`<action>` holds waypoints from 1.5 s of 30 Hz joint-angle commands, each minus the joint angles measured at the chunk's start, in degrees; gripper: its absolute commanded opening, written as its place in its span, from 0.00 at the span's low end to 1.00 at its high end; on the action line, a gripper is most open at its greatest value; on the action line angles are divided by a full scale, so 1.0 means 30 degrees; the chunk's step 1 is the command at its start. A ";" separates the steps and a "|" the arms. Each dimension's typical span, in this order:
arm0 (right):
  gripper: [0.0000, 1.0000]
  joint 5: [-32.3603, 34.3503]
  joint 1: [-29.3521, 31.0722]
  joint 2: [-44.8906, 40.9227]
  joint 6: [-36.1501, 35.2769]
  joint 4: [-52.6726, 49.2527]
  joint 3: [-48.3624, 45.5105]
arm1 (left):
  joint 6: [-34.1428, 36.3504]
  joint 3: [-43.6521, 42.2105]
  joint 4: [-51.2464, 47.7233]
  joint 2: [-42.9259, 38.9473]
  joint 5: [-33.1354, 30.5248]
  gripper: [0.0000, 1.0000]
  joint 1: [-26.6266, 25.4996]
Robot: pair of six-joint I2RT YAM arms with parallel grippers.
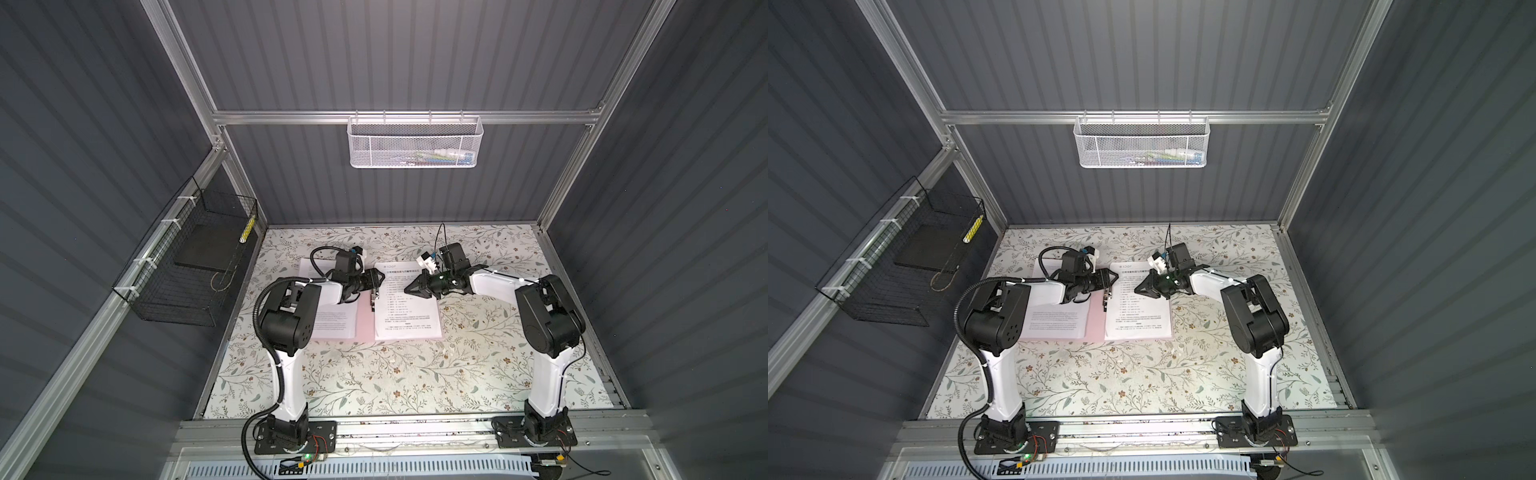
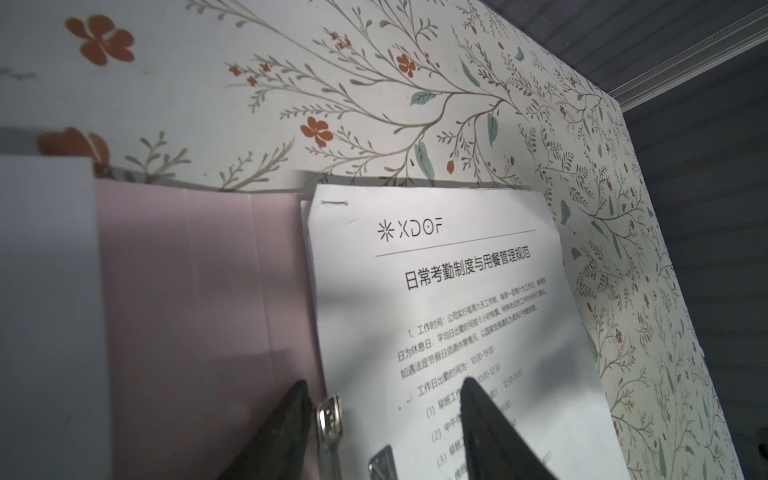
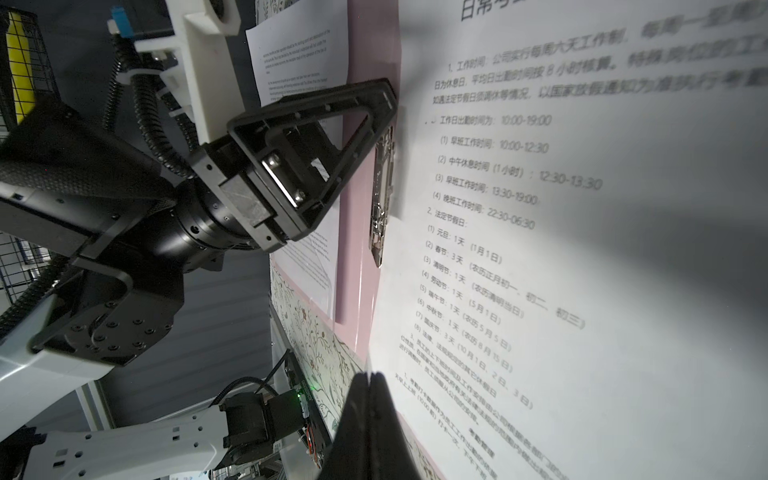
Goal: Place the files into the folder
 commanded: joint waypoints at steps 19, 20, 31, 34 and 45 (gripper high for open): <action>0.00 -0.0652 0.0118 0.0388 0.0359 0.0632 -0.0461 | -0.2689 -0.1182 0.4930 0.0361 0.3868 0.48 0.0507; 0.00 -0.0652 0.0127 0.0388 0.0370 0.0646 -0.0470 | -0.2686 -0.1343 0.4979 0.0241 0.3868 0.47 0.0507; 0.00 -0.0619 0.0121 0.0300 0.0330 0.0747 -0.0644 | -0.2784 -0.3605 0.5938 -0.1734 0.4018 0.46 0.0507; 0.00 -0.0564 0.0136 0.0271 0.0359 0.0862 -0.0807 | -0.2722 -0.4310 0.5986 -0.2516 0.3887 0.46 0.0507; 0.00 -0.0219 0.0353 -0.0020 0.0535 0.0928 -0.1270 | -0.2307 -0.7221 0.6052 -0.5144 0.3189 0.46 0.0449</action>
